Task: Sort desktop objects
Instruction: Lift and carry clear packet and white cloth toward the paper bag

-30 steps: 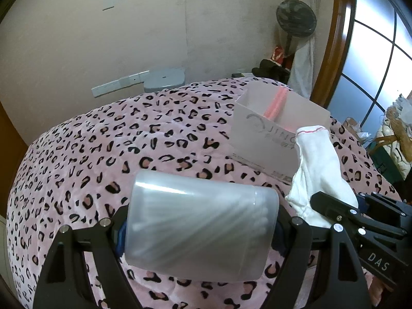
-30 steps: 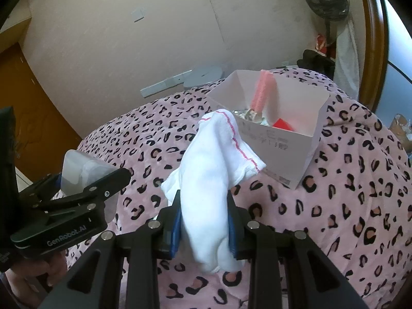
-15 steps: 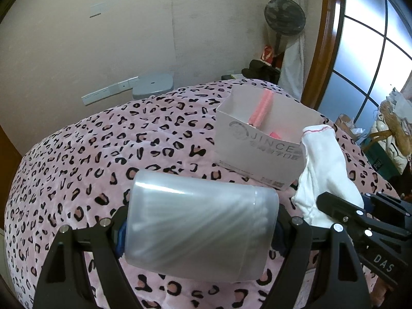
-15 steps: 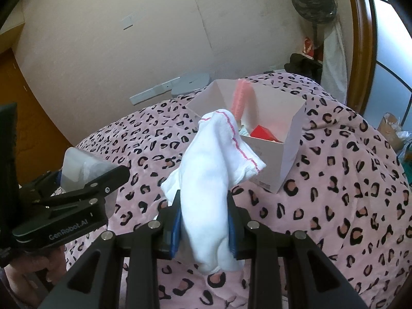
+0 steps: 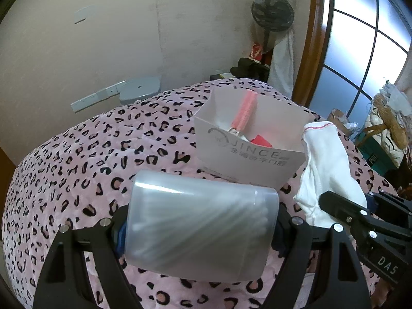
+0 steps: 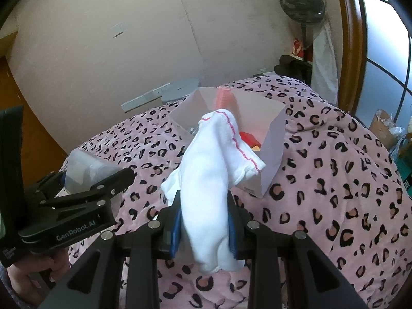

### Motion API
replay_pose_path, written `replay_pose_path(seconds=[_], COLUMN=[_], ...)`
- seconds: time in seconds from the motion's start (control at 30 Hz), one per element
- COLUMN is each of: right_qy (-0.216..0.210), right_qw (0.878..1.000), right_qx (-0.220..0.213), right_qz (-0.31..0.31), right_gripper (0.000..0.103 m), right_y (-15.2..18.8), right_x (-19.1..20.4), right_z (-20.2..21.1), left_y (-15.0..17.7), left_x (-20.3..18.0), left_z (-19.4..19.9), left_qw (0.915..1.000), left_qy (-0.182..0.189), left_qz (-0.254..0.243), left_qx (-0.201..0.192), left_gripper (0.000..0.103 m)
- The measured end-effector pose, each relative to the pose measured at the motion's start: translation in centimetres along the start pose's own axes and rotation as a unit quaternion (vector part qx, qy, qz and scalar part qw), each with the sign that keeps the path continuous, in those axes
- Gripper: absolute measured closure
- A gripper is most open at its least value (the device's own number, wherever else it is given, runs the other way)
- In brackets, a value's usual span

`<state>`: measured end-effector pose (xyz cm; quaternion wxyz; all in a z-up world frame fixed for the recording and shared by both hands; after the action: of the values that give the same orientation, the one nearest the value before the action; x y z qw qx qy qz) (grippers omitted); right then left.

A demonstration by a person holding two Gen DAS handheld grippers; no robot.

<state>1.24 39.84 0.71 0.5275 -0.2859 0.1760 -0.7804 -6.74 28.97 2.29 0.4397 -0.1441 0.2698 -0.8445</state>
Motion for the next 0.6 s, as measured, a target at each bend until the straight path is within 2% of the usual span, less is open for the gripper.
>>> replay_pose_path(seconds=[0.6], right_qy=[0.016], right_qw=[1.000], right_qx=[-0.013], right_qz=[-0.015], right_gripper=[0.074], right_y=[-1.7], right_x=[-3.0], right_z=[-0.5], left_y=[-2.5], left_x=[-2.5], left_z=[-3.0], left_qw=[0.9996], left_qy=[0.014], left_qz=[-0.022], left_qx=[0.007], left_gripper=[0.020])
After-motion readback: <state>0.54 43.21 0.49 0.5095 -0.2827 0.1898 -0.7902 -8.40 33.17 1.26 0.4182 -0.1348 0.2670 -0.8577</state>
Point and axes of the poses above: each gripper's, at about its wrist camera, not at the fingertips, and z roughly against the way its jaws point, x to its left, y to its underside, the point moved 7 cm from there along -z, roughly the way its jaws point, and after that the axes turned 5 degrees about x, right-handed, at the moved point
